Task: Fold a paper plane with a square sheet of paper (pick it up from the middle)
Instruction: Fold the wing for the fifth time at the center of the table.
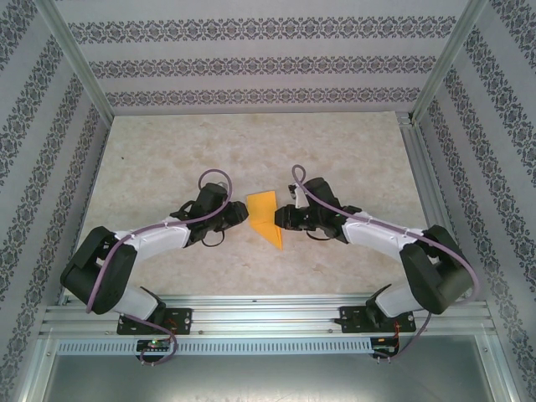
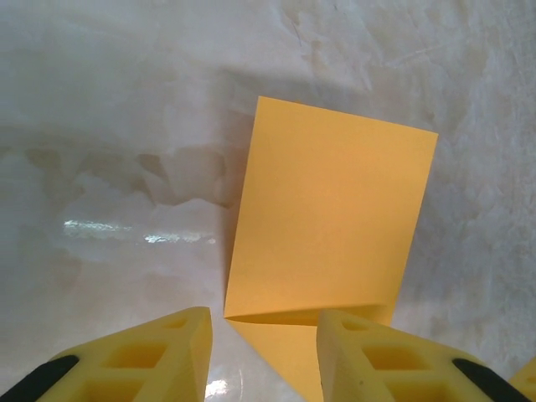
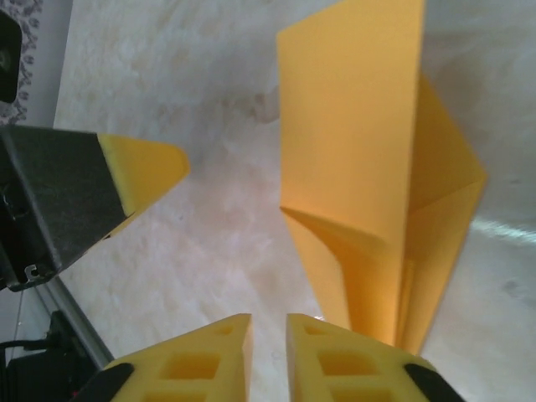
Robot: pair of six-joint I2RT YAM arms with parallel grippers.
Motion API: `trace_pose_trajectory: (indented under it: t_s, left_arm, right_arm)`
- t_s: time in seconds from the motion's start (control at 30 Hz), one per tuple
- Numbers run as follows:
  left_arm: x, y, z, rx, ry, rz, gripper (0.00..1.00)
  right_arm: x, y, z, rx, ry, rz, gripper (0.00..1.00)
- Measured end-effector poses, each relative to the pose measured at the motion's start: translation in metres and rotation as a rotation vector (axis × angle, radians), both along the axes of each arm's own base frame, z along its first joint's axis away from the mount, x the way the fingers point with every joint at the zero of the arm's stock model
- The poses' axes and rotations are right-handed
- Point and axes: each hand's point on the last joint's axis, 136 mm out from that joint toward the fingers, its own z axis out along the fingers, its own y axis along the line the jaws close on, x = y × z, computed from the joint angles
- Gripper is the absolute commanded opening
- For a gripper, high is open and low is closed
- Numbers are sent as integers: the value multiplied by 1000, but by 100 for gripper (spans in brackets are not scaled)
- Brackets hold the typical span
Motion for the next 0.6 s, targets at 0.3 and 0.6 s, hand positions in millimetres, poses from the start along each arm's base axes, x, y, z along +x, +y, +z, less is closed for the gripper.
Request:
trace_pose_trajectory:
  t_s: [0.3,0.6]
  left_arm:
    - [-1,0,-5,-3,12,-13,41]
    - [-5,-5,-16,-10,56,-44,47]
  right_arm:
    - [20,17,-41,-67,97,19,10]
    - [30,-5,-61,-107,143,-23,11]
